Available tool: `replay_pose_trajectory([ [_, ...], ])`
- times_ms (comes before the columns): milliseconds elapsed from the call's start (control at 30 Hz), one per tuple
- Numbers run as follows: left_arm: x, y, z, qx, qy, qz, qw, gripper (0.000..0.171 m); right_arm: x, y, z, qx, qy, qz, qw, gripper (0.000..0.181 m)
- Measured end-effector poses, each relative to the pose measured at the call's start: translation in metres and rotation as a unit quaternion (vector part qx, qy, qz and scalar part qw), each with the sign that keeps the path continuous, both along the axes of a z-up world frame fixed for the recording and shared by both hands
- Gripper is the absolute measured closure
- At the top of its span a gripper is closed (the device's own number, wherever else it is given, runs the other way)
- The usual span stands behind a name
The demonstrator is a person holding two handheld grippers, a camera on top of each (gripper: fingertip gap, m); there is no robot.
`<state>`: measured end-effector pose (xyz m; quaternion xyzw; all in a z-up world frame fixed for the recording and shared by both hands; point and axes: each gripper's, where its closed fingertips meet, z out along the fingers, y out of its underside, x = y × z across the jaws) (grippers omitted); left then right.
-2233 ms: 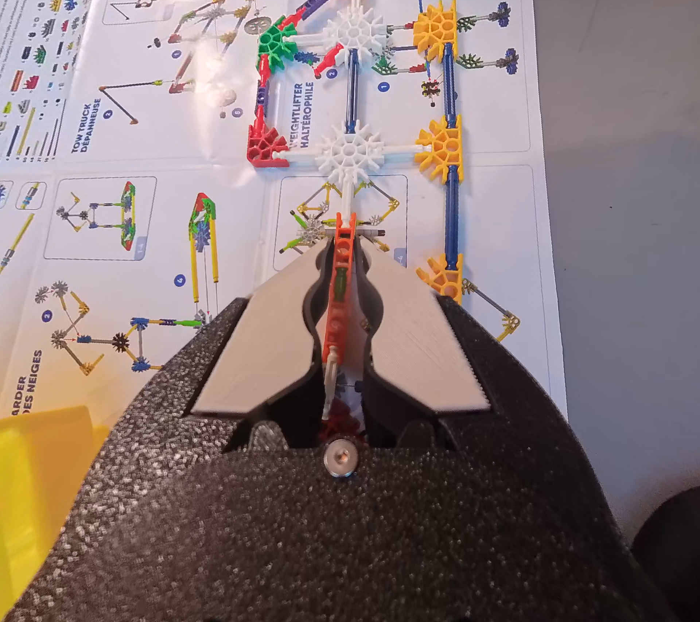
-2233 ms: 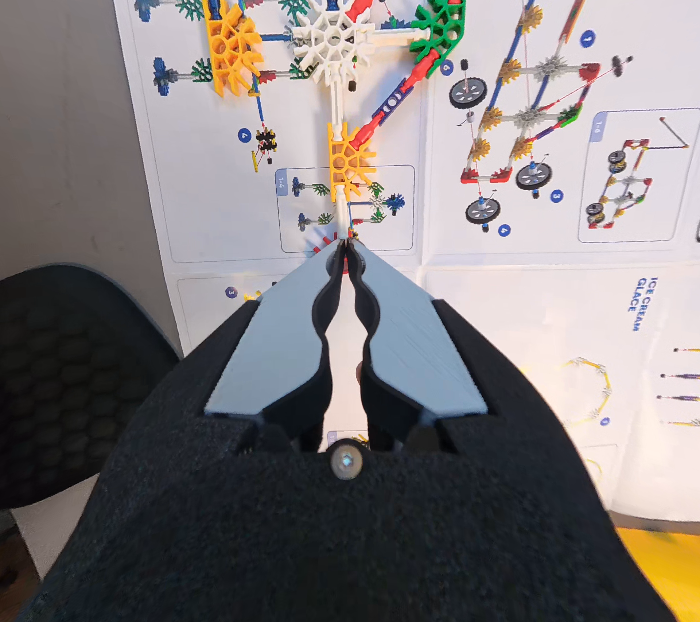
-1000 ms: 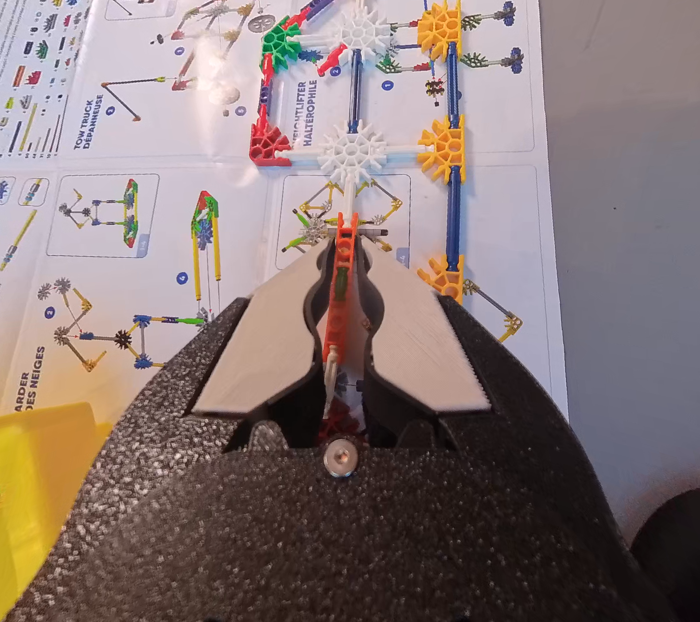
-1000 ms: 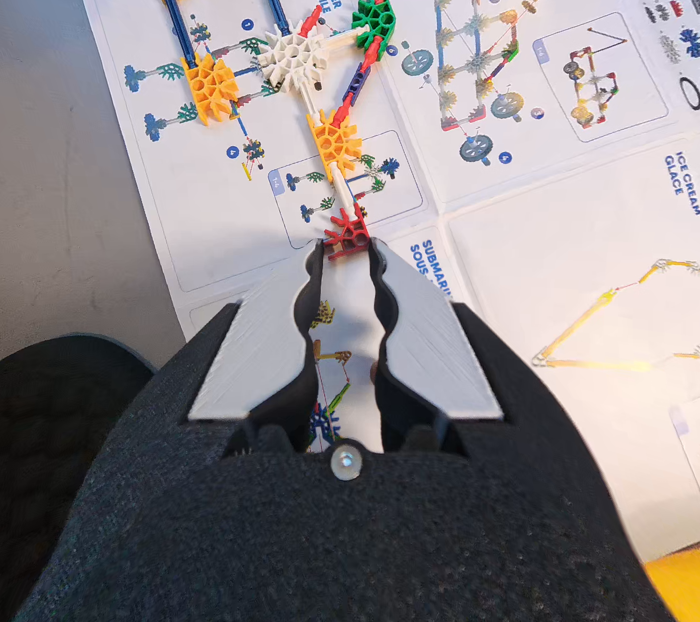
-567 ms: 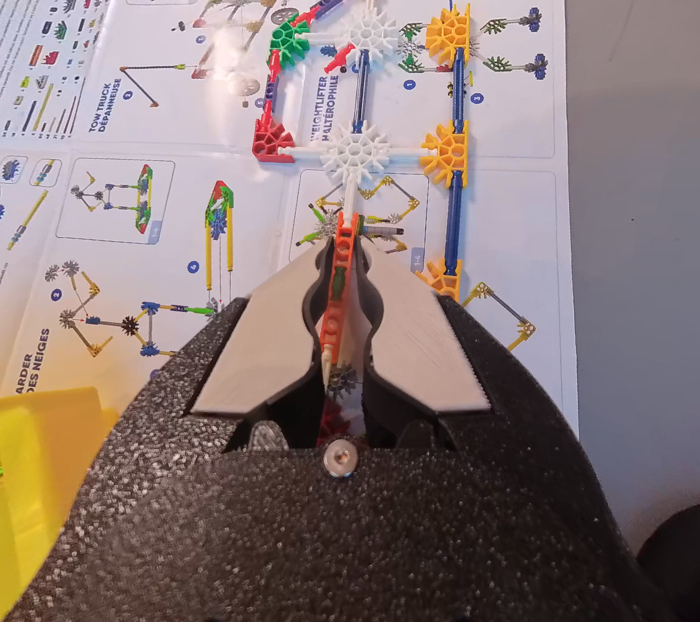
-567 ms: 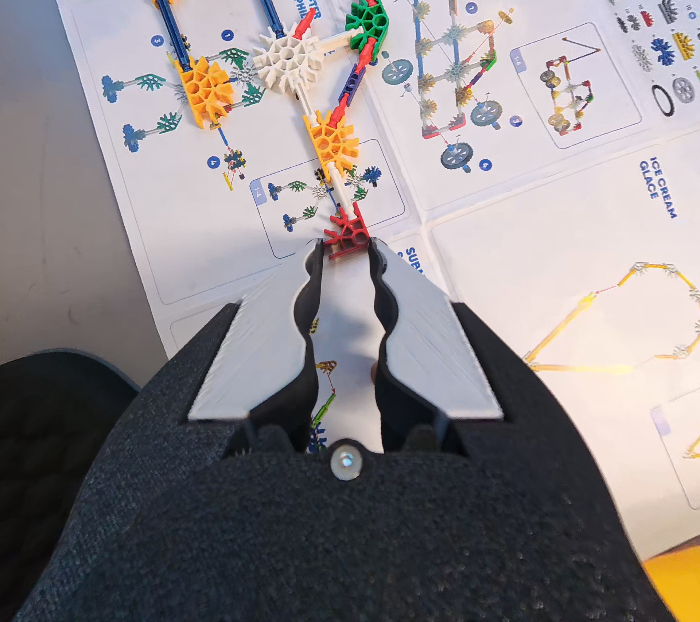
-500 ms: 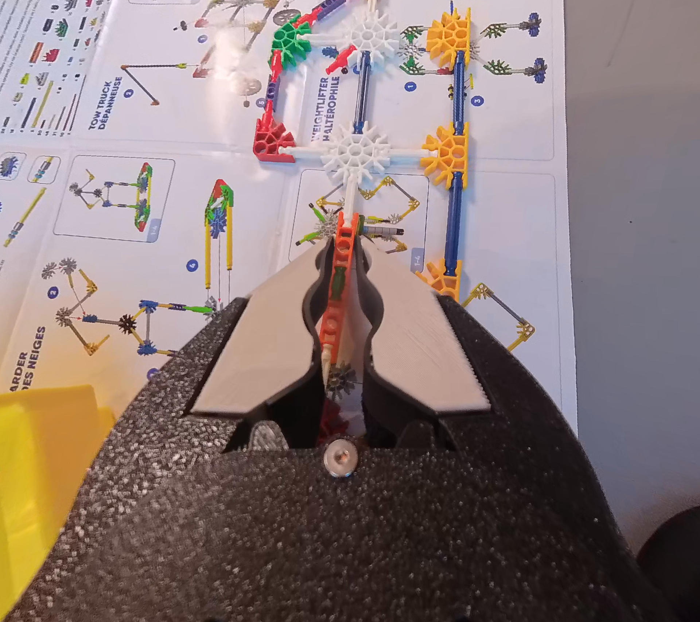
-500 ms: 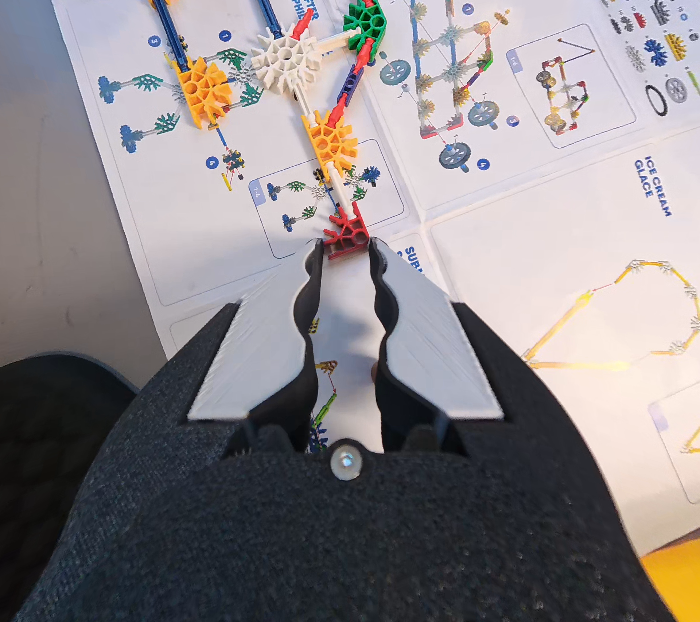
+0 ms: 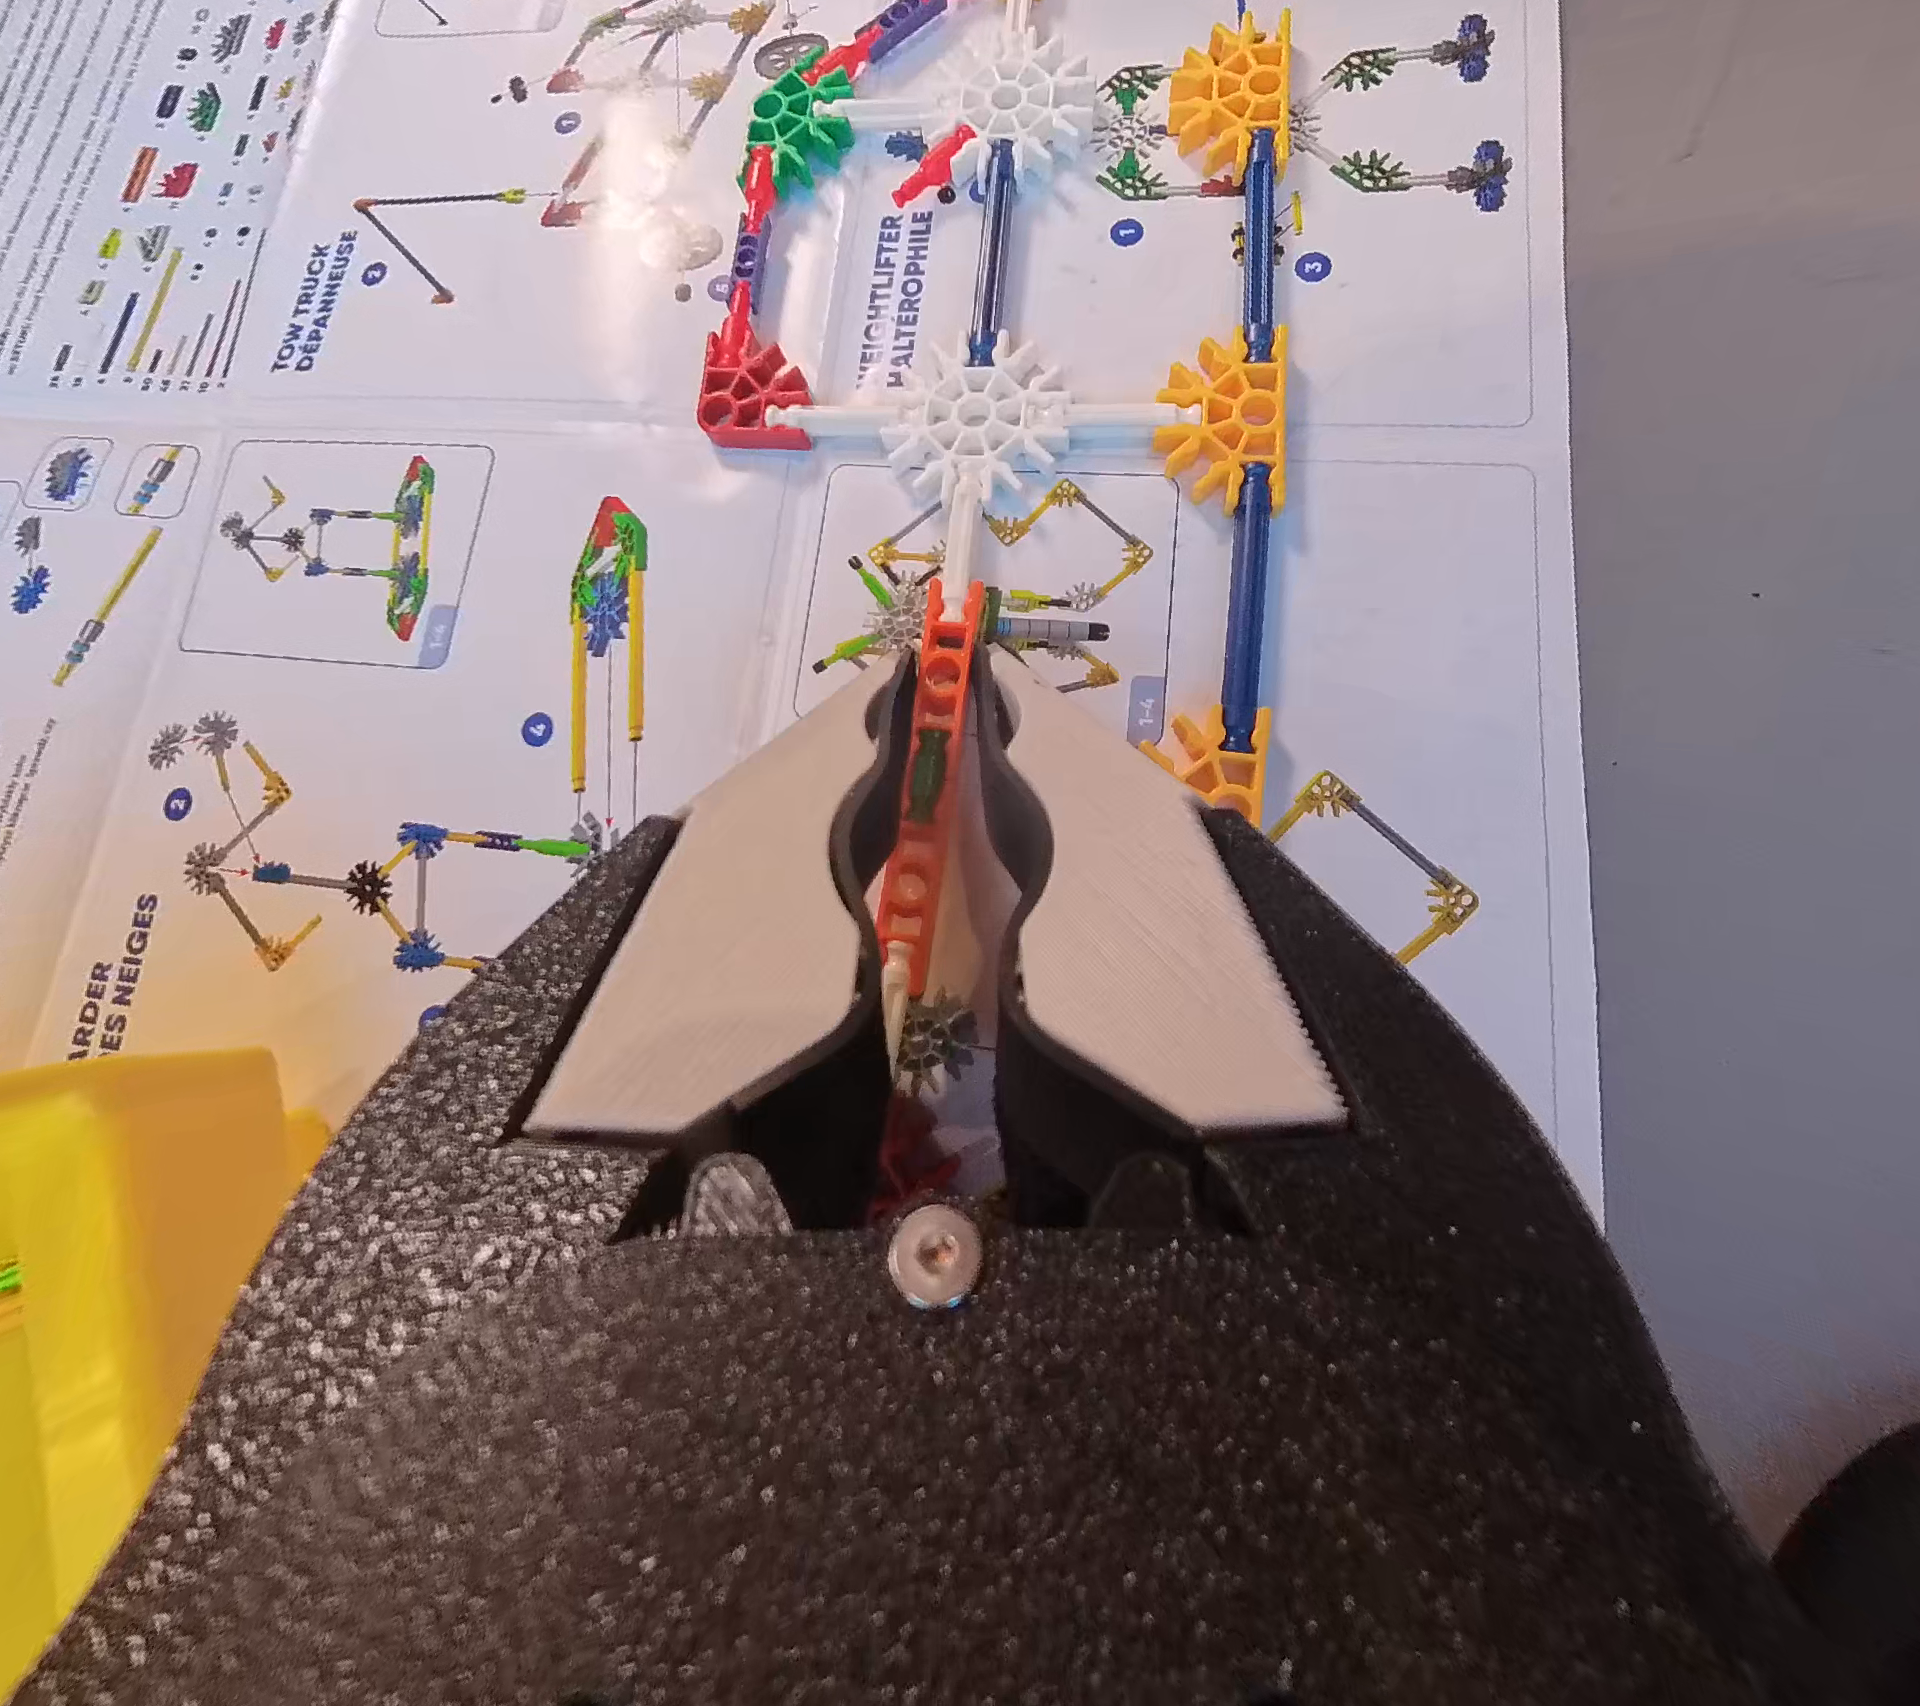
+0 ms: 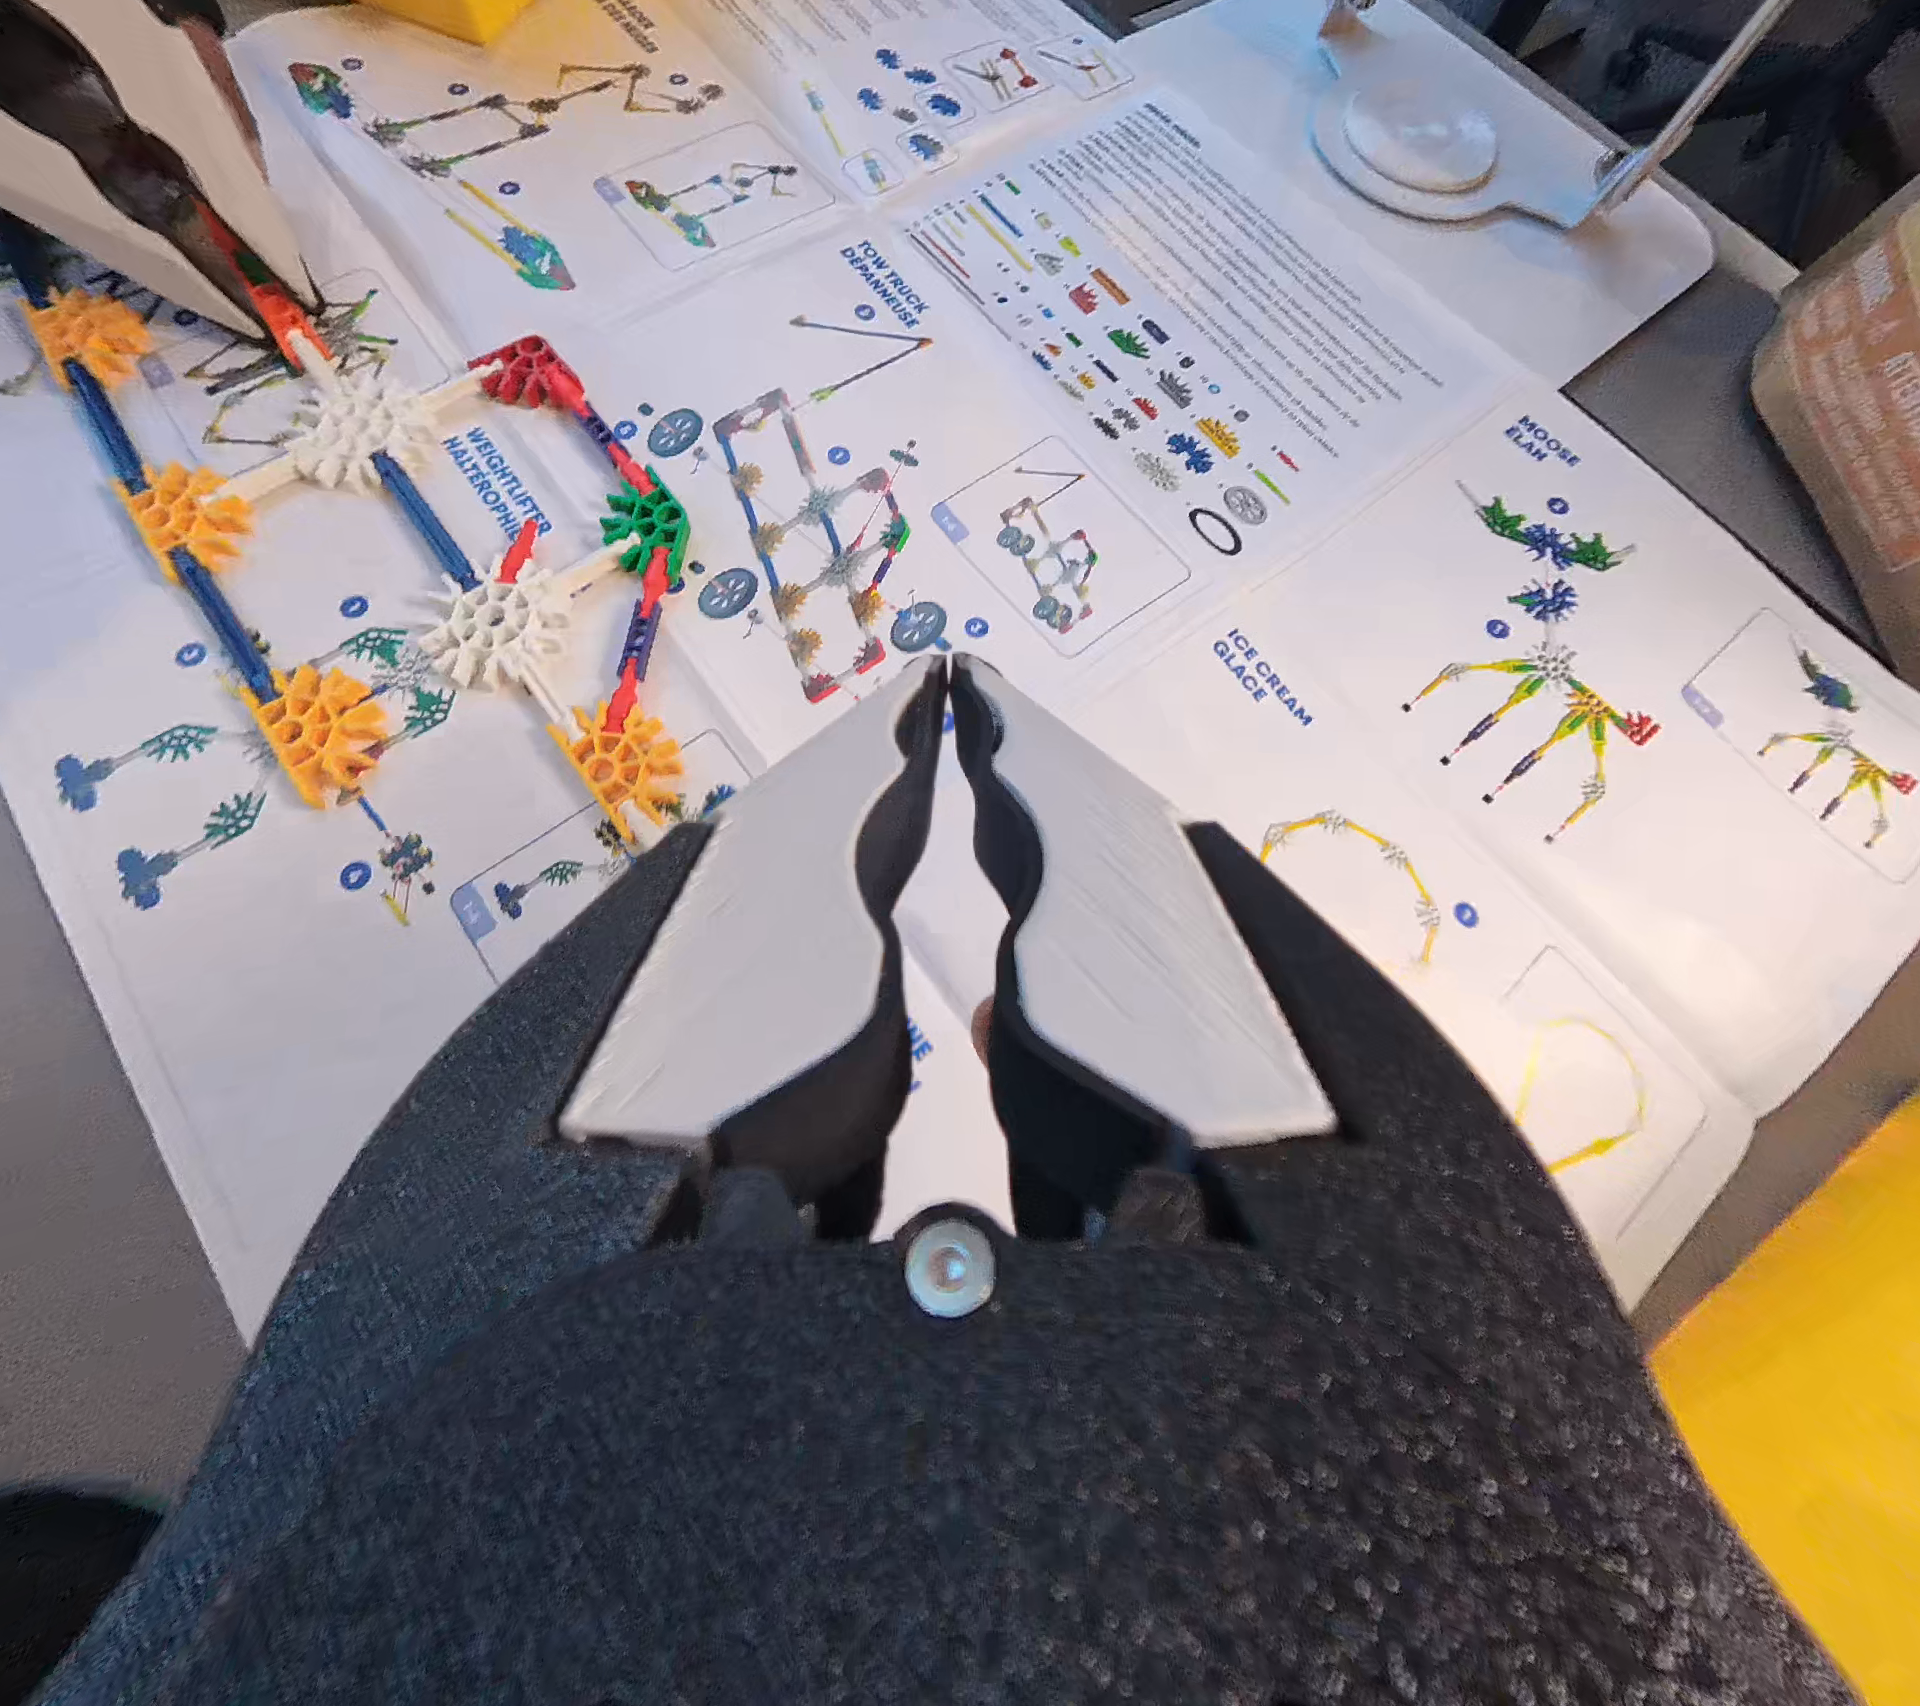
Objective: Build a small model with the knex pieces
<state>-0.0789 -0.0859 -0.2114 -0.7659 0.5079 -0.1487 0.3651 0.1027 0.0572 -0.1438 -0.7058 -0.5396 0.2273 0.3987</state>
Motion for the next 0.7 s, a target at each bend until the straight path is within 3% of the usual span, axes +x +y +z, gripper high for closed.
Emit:
replay_pose_trajectory([
  [233, 0.000, 0.000, 0.000, -0.003, -0.002, 0.001, 1.000, 0.162, -0.036, 0.002, -0.027, -0.028, -0.044, 0.015, 0.999, 0.181],
  [400, 0.000, 0.000, 0.000, 0.009, 0.004, 0.001, 1.000, 0.162, -0.034, 0.001, -0.054, -0.025, -0.086, 0.015, 0.996, 0.181],
  [700, 0.000, -0.001, 0.000, 0.004, 0.002, -0.002, 1.000, 0.162, -0.033, -0.002, -0.060, -0.041, -0.090, 0.030, 0.995, 0.181],
])
